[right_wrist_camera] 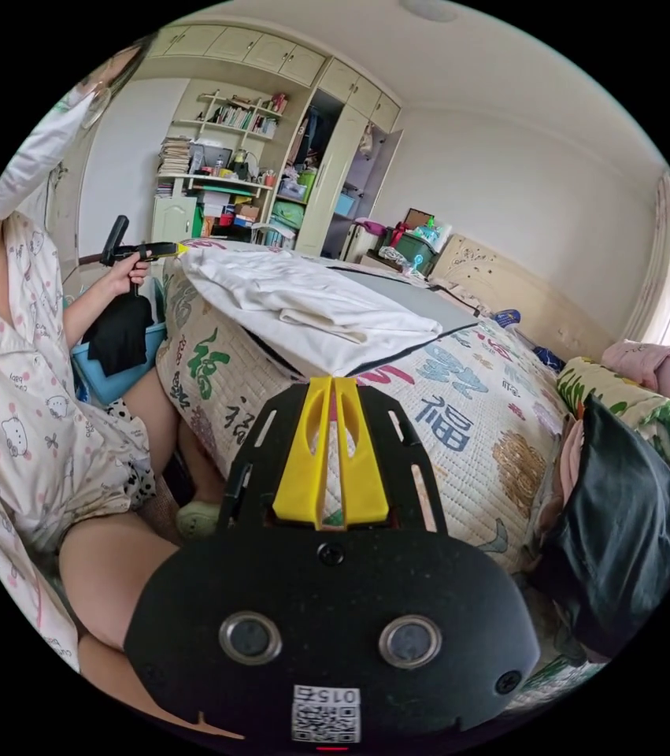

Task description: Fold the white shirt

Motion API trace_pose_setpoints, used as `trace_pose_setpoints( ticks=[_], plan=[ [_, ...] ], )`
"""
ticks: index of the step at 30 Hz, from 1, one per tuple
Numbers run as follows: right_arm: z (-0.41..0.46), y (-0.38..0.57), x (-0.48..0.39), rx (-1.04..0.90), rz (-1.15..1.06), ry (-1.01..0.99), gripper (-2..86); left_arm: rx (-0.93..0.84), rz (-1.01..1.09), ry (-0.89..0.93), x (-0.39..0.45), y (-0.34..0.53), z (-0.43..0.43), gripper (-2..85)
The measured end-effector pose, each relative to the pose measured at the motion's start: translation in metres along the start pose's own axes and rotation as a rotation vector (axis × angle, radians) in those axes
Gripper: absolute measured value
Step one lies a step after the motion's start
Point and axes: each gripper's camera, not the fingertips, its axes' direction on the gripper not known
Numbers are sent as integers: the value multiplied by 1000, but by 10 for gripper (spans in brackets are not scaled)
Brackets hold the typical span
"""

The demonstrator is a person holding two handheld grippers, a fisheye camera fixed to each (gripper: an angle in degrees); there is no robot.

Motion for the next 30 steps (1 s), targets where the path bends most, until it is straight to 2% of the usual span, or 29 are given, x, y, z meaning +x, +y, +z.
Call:
trace_pose_setpoints(
  ticks=[4,6,9,16,19,22,30],
  plan=[
    [18,10,-8,-29,-2,-43,-7,-61,-3,30,-25,38,11,2],
    [19,12,-8,-30,19,-62,-2,-61,40,-28,-31,45,1,8],
    [11,7,-11,-32,15,-32,27,-63,249,9,-20,42,-17,48],
    [17,-59,-33,101,-184,-182,81,-341,828,330,69,61,39,74],
    [55,-85,-43,80,-253,-248,93,-442,975,346,83,91,77,77],
    [97,-103,-51,23,-287,-299,97,-528,1032,373,77,120,109,76],
    [182,-116,-68,-146,-289,-289,89,-583,1034,354,41,172,150,61]
  ],
)
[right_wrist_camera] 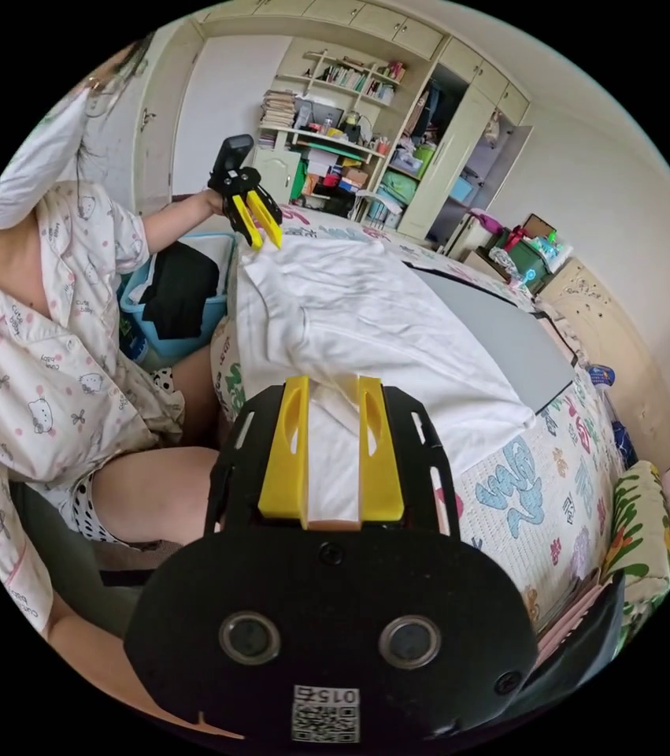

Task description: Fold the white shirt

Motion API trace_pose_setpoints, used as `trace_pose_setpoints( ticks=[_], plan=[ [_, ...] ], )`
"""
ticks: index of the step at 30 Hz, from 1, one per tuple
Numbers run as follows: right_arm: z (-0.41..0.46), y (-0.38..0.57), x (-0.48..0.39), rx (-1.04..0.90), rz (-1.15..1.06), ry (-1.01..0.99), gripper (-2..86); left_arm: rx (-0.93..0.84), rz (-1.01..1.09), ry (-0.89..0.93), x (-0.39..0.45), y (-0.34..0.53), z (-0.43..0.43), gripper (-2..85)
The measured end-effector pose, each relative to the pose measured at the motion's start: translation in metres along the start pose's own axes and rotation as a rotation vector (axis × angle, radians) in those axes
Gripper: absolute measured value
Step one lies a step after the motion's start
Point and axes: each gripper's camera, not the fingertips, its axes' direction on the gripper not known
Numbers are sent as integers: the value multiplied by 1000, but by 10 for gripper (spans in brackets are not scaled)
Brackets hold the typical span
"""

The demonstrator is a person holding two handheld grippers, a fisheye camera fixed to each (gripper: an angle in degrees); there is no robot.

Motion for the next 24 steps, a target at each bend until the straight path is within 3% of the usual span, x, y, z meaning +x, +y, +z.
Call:
trace_pose_setpoints(
  ticks=[7,14,17,20,22,24],
  plan=[
    [29,-13,14,-20,104,21,7,73,-43,49,-23,44,17,11],
    [40,-28,26,18,72,-3,-7,209,-150,68,-66,77,26,4],
    [38,-41,48,41,36,17,-7,228,-151,61,-105,73,27,6],
    [21,-106,129,34,63,178,-1,222,-130,-83,-198,13,15,11],
    [1,-184,246,152,390,371,24,348,-380,-348,-308,-41,4,36],
    [-17,-210,305,310,644,389,64,481,-611,-448,-356,-50,-1,70]
  ],
)
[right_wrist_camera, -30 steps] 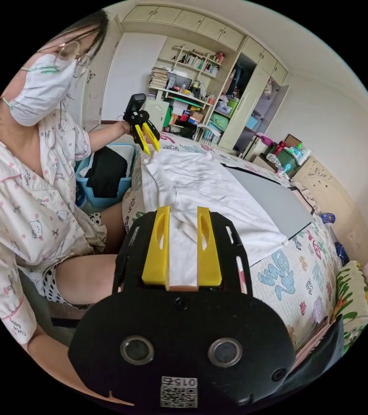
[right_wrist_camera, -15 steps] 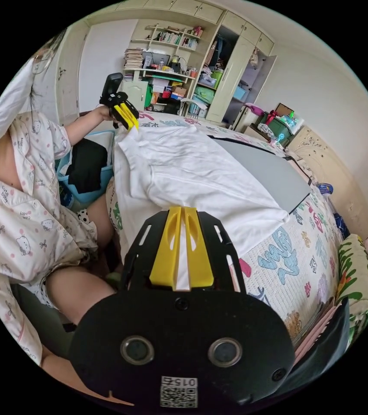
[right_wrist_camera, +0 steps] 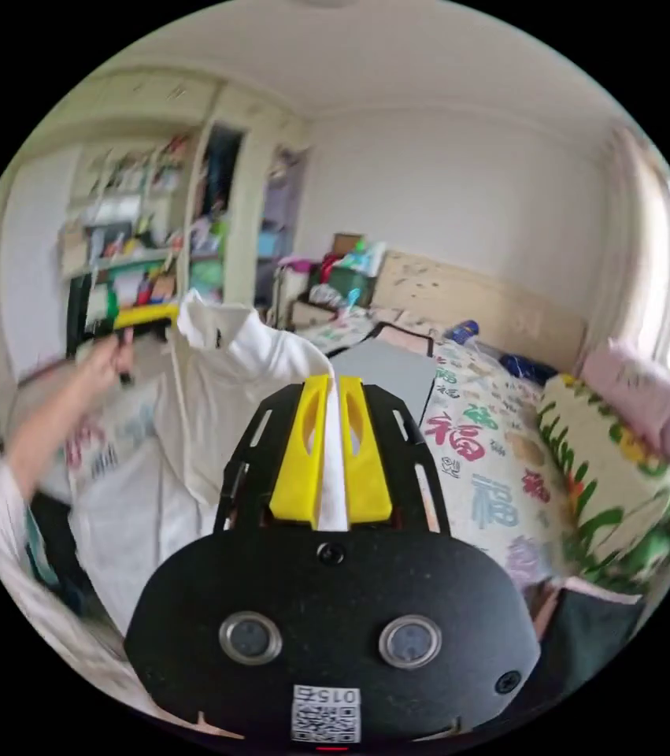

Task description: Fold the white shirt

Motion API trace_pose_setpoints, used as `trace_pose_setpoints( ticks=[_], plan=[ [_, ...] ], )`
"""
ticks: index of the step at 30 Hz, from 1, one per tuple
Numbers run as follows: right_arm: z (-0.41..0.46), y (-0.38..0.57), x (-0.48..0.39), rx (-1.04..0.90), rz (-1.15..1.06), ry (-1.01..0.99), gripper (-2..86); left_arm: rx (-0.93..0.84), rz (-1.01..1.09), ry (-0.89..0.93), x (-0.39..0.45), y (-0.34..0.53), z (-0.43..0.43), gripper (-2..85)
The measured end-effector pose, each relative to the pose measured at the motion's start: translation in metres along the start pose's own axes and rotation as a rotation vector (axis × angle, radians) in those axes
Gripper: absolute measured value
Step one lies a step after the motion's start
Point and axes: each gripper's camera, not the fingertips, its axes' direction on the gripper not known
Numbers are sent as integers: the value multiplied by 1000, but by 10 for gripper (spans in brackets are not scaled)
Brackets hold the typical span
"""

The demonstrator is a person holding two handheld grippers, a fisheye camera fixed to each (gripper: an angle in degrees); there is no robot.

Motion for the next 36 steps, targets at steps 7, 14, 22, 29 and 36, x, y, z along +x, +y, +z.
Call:
trace_pose_setpoints(
  ticks=[7,14,22,29,36],
  plan=[
    [12,94,-29,-151,-138,-432,106,-40,206,378,63,106,-44,80],
    [16,247,-30,-430,-217,-326,117,-213,400,598,115,236,-76,86],
    [-6,262,-66,-493,-330,-318,112,-322,547,688,166,293,-54,102],
    [-3,277,-95,-546,-439,-168,88,-418,542,809,175,325,-43,106],
    [-23,288,-79,-430,-344,-155,79,-358,467,739,180,364,-51,120]
  ],
)
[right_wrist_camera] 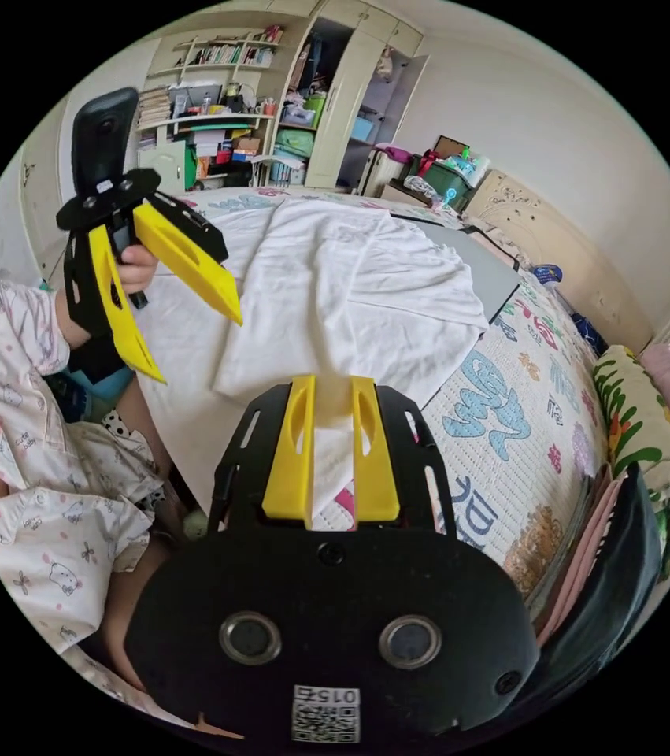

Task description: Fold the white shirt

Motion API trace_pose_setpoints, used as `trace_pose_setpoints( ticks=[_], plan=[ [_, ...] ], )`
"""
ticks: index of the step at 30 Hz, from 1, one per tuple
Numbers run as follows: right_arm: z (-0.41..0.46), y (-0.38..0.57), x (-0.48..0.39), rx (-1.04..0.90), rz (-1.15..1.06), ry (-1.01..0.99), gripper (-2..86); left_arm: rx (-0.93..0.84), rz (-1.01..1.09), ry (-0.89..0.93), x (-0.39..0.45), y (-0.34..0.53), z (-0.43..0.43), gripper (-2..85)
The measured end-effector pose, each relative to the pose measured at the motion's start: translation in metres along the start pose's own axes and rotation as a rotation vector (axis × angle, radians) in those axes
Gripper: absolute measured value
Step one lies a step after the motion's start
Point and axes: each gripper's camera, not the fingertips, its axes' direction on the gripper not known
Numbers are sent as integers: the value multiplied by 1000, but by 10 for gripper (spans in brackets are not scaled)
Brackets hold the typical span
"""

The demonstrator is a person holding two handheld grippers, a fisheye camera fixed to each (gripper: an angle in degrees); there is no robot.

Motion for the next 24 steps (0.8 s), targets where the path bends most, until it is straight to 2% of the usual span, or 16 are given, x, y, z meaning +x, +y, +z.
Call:
trace_pose_setpoints(
  ticks=[6,9,14,24],
  plan=[
    [-24,1,48,43,91,-148,87,5,-77,-171,-9,25,10,127],
    [-32,1,62,26,77,-230,73,-40,-102,-169,-23,33,23,129],
    [-46,10,76,22,79,-210,81,-120,-132,-116,-43,44,46,136],
    [-75,24,116,40,87,-303,48,-136,-131,-126,-64,52,44,135]
  ],
)
